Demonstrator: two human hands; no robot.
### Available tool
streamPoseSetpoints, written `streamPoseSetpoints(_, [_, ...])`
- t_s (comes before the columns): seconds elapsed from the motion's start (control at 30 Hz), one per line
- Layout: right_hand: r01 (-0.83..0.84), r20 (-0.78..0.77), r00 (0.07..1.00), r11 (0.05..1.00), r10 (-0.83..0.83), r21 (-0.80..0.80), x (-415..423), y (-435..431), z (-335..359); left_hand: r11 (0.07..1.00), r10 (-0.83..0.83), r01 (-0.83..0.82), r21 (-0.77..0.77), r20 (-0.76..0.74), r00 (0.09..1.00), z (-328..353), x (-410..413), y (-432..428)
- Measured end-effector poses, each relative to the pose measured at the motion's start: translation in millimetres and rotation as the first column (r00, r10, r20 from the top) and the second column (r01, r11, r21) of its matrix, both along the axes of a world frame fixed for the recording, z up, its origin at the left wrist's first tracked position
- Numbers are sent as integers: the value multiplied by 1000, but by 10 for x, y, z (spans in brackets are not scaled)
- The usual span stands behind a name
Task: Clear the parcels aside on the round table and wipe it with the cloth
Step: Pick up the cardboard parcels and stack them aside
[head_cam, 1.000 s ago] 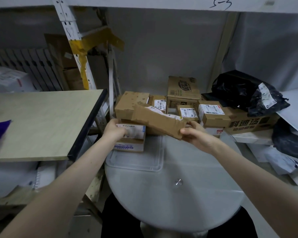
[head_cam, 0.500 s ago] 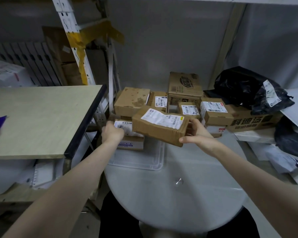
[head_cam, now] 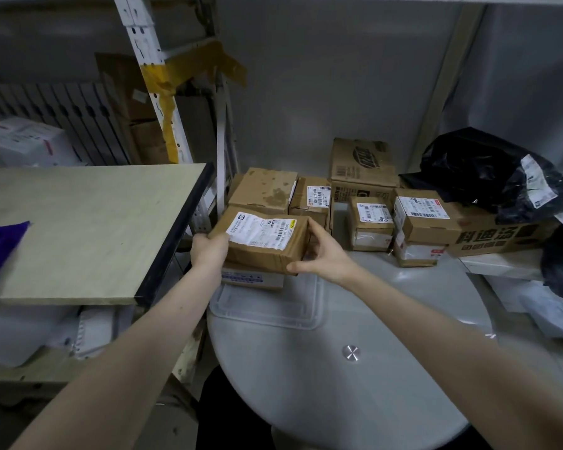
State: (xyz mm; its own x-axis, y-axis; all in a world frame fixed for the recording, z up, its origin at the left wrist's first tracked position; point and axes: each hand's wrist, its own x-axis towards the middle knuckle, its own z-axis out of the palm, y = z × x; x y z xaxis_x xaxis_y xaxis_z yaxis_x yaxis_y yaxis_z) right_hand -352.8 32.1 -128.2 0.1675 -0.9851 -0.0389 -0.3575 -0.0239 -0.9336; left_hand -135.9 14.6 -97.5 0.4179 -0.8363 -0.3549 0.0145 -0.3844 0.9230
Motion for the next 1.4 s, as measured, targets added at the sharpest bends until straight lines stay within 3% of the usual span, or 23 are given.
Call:
streamPoseSetpoints(0.2, [128,-80,988,990,-132,-64,59,111,113,999,-42,40,25,67,997,20,-59,-23])
streamPoseSetpoints(0.3, [158,-144,974,982,-172,-103,40,134,96,997,-62,47,66,233,971,63,-123,-6])
streamPoseSetpoints(0.4, [161,-164,971,982,-175,-97,-51,145,112,992,-121,87,90,523,844,222,-229,74])
streamPoseSetpoints(0.53, [283,-128,943,942,-308,-183,-308,122,187,960,-151,273,-57,716,682,445,-441,169])
streamPoseSetpoints(0.67, [516,-114,833,834,-542,-195,-693,104,269,874,-289,481,-65,727,623,608,-792,218])
streamPoseSetpoints(0.8, [693,-201,640,670,-742,-266,-1125,93,315,793,-395,607,-53,713,579,656,-1111,170])
streamPoseSetpoints(0.9, [746,-271,526,590,-806,-307,-1434,38,289,771,-418,636,-21,737,531,633,-1278,89])
streamPoseSetpoints(1.0, [758,-363,457,569,-812,-318,-1663,-13,185,761,-422,649,-16,748,513,583,-1433,-33])
streamPoseSetpoints(1.1, [782,-460,432,576,-776,-238,-1800,-69,109,746,-423,666,-11,764,487,562,-1586,-149])
streamPoseSetpoints(1.2, [767,-484,498,626,-720,-142,-1868,-113,79,733,-422,680,4,786,451,568,-1725,-228])
streamPoseSetpoints(1.4, [740,-545,482,652,-686,-167,-1858,-111,32,733,-418,680,10,795,439,565,-1842,-261])
